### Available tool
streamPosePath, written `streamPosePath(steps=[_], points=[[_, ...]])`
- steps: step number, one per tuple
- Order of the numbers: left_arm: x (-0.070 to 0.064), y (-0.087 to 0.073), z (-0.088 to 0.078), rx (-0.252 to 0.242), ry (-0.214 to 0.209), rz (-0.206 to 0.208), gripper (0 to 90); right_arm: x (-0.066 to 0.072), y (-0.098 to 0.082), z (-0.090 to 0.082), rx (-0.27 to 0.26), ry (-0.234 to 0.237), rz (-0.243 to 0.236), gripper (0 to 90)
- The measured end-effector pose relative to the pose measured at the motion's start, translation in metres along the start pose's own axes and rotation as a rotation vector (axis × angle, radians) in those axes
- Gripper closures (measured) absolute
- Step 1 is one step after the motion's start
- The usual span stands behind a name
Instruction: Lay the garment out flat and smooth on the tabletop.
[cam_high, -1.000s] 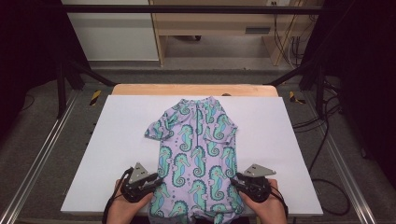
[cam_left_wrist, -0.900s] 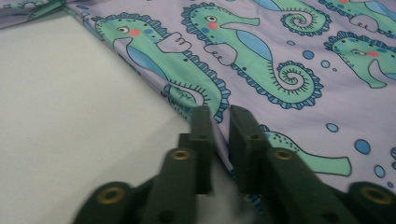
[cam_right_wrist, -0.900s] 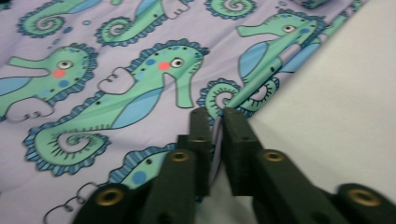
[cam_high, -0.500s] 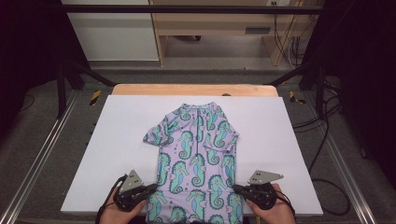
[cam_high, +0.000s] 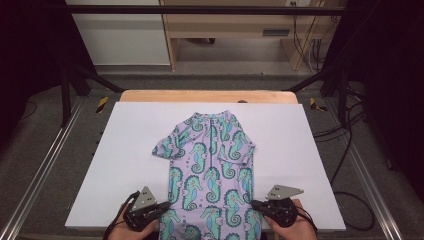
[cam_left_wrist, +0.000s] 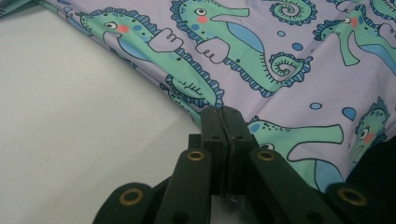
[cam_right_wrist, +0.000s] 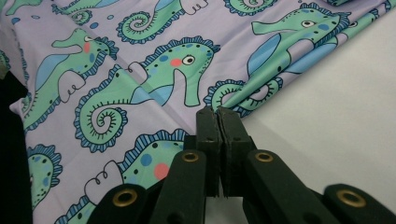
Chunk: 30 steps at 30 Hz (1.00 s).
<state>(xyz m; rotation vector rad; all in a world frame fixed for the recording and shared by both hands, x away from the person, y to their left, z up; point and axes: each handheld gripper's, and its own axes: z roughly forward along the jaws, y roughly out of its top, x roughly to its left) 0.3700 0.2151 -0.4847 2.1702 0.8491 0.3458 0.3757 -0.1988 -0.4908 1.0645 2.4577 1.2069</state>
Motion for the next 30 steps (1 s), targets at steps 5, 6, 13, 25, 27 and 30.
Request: streamPosePath(steps=[5, 6, 13, 25, 27, 30], points=[[0.004, 0.000, -0.002, -0.071, 0.056, -0.012, 76.9, -0.002, 0.002, -0.002, -0.038, -0.006, 0.014, 74.2], [0.006, -0.001, -0.003, -0.092, 0.071, -0.020, 71.6, -0.003, 0.003, -0.003, -0.052, -0.011, 0.020, 68.1], [0.023, -0.001, -0.008, -0.212, 0.212, -0.118, 45.7, -0.012, 0.026, 0.005, -0.121, -0.076, 0.054, 47.6], [0.049, -0.001, -0.005, -0.263, 0.268, -0.229, 23.1, -0.021, 0.085, 0.043, -0.124, -0.142, -0.001, 21.4], [0.050, -0.002, -0.008, -0.273, 0.287, -0.226, 19.4, -0.022, 0.095, 0.049, -0.120, -0.139, -0.003, 19.0], [0.051, -0.004, -0.012, -0.275, 0.304, -0.236, 13.6, -0.025, 0.105, 0.056, -0.155, -0.149, 0.019, 19.1]])
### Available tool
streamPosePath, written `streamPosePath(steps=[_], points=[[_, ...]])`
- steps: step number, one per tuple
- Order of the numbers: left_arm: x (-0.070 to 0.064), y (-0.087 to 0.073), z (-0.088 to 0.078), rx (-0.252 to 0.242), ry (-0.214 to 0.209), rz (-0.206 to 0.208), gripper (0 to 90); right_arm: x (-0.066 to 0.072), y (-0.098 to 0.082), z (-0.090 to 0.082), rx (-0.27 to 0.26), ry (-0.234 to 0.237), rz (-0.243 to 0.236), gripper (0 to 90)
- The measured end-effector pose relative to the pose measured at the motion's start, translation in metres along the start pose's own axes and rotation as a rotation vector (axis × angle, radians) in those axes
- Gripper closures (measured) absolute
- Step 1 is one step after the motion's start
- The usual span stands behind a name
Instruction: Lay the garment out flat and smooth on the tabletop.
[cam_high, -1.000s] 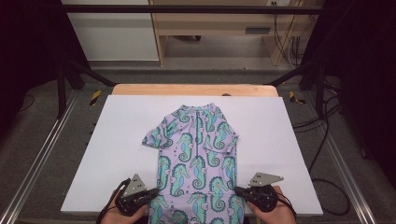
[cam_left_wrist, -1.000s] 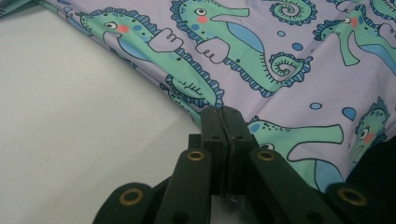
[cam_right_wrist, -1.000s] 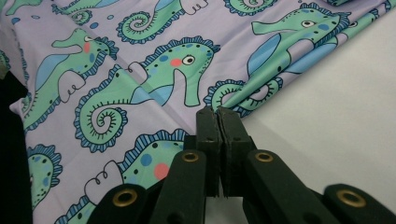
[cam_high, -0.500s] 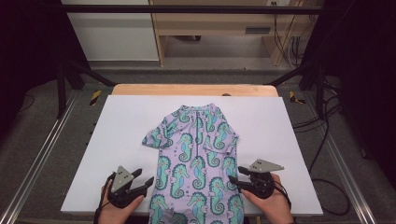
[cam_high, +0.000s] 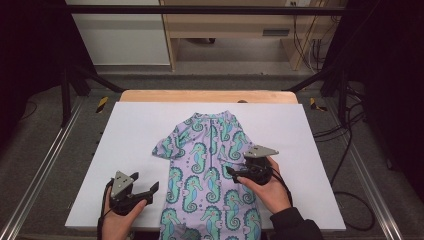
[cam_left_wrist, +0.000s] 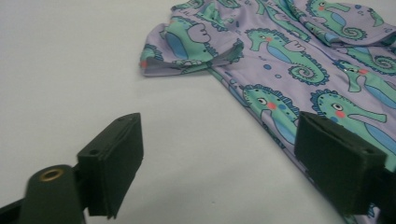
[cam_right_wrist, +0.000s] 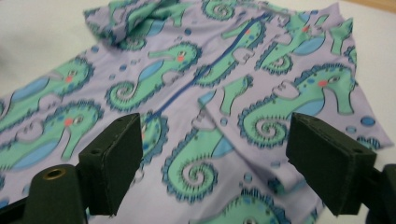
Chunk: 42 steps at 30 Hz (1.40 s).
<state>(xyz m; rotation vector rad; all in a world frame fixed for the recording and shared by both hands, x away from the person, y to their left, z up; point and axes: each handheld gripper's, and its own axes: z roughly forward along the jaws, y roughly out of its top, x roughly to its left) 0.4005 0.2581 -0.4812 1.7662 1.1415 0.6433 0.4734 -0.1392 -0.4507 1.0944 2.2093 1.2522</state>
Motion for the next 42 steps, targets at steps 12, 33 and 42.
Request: streamPosePath(steps=[12, 33, 42], points=[[0.010, 0.002, -0.008, -0.082, -0.036, 0.006, 7.4, -0.006, 0.024, 0.049, 0.124, -0.056, -0.029, 29.8], [0.011, 0.002, -0.008, -0.079, -0.036, 0.005, 6.9, -0.006, 0.023, 0.079, 0.123, -0.064, -0.003, 49.7], [0.010, 0.003, -0.008, -0.075, -0.043, 0.008, 7.0, -0.004, 0.019, 0.085, 0.169, -0.054, -0.025, 79.9]])
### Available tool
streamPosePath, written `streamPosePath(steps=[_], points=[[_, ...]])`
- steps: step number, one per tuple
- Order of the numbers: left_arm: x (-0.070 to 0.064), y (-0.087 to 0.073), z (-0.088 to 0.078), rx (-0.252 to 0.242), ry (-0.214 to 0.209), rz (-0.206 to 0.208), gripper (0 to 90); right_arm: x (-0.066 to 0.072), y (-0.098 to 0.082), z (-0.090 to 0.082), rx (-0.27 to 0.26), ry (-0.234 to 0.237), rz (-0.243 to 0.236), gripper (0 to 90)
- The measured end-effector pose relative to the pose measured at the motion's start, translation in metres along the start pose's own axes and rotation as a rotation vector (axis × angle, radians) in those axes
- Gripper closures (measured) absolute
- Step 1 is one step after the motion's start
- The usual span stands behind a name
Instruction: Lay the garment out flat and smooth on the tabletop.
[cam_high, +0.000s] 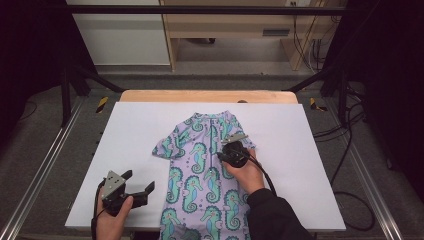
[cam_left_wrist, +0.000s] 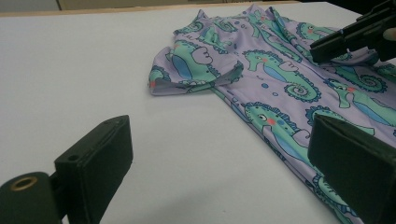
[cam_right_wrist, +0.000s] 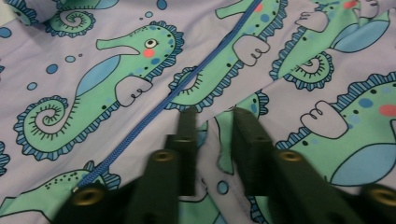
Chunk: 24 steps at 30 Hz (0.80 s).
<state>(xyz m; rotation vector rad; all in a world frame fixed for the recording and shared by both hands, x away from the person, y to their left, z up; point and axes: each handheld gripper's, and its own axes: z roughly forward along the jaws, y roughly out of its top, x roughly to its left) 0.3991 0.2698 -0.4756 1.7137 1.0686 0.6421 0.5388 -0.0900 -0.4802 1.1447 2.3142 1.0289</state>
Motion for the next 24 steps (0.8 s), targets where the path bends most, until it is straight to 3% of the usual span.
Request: streamPosePath(steps=[1, 3, 9, 13, 16, 24], points=[[0.000, 0.000, 0.000, 0.000, 0.000, -0.001, 7.0, -0.002, 0.000, -0.002, -0.004, 0.016, 0.023, 85.7], [0.000, 0.000, 0.000, 0.001, 0.000, -0.002, 7.0, -0.008, 0.001, -0.006, -0.022, 0.052, 0.066, 88.4], [0.001, 0.000, -0.001, 0.002, 0.006, -0.002, 7.1, -0.035, 0.003, -0.036, -0.114, 0.023, 0.112, 88.9], [0.002, 0.000, -0.001, 0.003, 0.009, -0.006, 7.2, -0.068, -0.007, -0.062, -0.174, -0.024, 0.184, 89.1], [0.001, 0.000, 0.000, 0.007, 0.009, -0.004, 7.3, -0.099, -0.021, -0.079, -0.206, -0.057, 0.269, 89.2], [0.002, -0.001, 0.000, 0.009, 0.014, -0.008, 7.3, -0.166, -0.046, -0.107, -0.250, -0.144, 0.437, 89.1]])
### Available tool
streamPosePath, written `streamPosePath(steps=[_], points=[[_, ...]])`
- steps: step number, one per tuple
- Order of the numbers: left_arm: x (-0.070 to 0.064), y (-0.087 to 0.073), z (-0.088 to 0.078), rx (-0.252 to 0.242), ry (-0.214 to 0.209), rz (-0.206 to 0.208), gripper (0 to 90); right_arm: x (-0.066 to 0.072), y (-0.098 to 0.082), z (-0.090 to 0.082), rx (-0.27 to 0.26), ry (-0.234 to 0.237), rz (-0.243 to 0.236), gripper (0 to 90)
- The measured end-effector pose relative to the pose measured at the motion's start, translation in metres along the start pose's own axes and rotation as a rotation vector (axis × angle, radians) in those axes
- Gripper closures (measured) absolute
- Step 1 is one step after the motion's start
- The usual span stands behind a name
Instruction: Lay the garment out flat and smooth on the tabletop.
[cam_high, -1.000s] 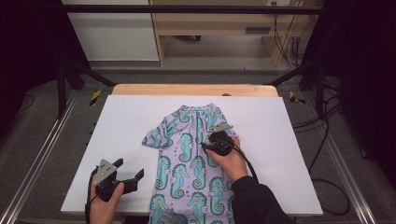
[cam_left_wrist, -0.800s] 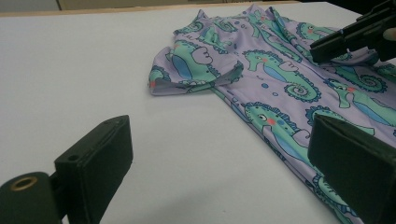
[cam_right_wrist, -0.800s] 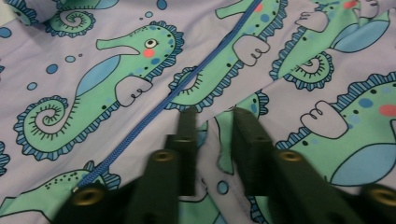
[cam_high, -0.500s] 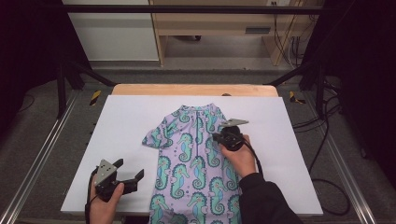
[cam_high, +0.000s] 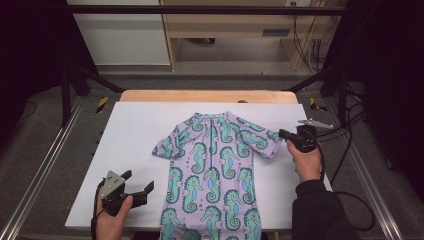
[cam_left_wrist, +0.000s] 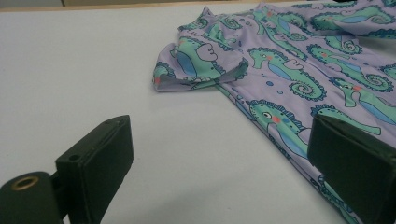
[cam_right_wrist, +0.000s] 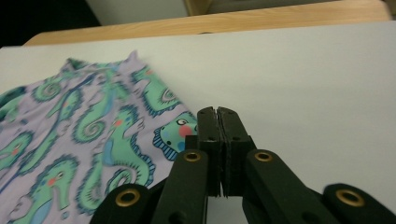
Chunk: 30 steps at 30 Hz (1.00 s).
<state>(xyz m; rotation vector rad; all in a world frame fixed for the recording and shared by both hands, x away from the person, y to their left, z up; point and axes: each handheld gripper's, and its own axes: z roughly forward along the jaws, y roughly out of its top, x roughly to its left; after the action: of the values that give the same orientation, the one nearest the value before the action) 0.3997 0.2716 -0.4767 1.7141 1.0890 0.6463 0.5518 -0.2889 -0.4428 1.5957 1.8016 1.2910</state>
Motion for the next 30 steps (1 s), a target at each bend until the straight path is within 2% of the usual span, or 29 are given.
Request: streamPosePath(steps=[2, 4, 6, 7, 9, 13, 18, 22, 25, 30], points=[[0.000, 0.000, 0.000, 0.000, 0.001, 0.000, 7.4, -0.013, 0.001, 0.001, 0.003, -0.031, 0.033, 87.2], [0.000, 0.000, -0.001, 0.001, 0.004, 0.003, 7.4, -0.022, -0.002, 0.003, 0.009, -0.056, 0.070, 79.1], [0.000, 0.001, -0.001, -0.003, 0.007, 0.003, 7.5, -0.025, -0.004, 0.002, 0.010, -0.055, 0.091, 72.0], [0.000, 0.001, -0.002, -0.005, 0.004, 0.002, 7.9, -0.023, -0.006, 0.001, 0.018, -0.057, 0.086, 68.3], [-0.001, 0.002, -0.002, 0.002, 0.006, 0.006, 8.4, -0.016, -0.010, -0.003, 0.021, -0.047, 0.059, 67.0], [-0.006, 0.007, 0.003, 0.019, -0.005, 0.011, 10.7, 0.011, -0.025, -0.017, 0.018, -0.019, -0.024, 61.2], [-0.019, 0.024, 0.021, 0.042, -0.026, 0.070, 12.1, 0.047, -0.056, -0.035, 0.004, 0.036, -0.107, 50.1], [-0.030, 0.038, 0.044, 0.058, -0.019, 0.129, 12.5, 0.070, -0.079, -0.046, -0.037, 0.096, -0.123, 39.0], [-0.035, 0.048, 0.062, 0.078, -0.012, 0.165, 12.3, 0.079, -0.090, -0.052, -0.107, 0.092, -0.146, 29.5], [-0.037, 0.059, 0.090, 0.129, 0.013, 0.201, 12.5, 0.084, -0.097, -0.060, -0.124, 0.097, -0.168, 18.2]])
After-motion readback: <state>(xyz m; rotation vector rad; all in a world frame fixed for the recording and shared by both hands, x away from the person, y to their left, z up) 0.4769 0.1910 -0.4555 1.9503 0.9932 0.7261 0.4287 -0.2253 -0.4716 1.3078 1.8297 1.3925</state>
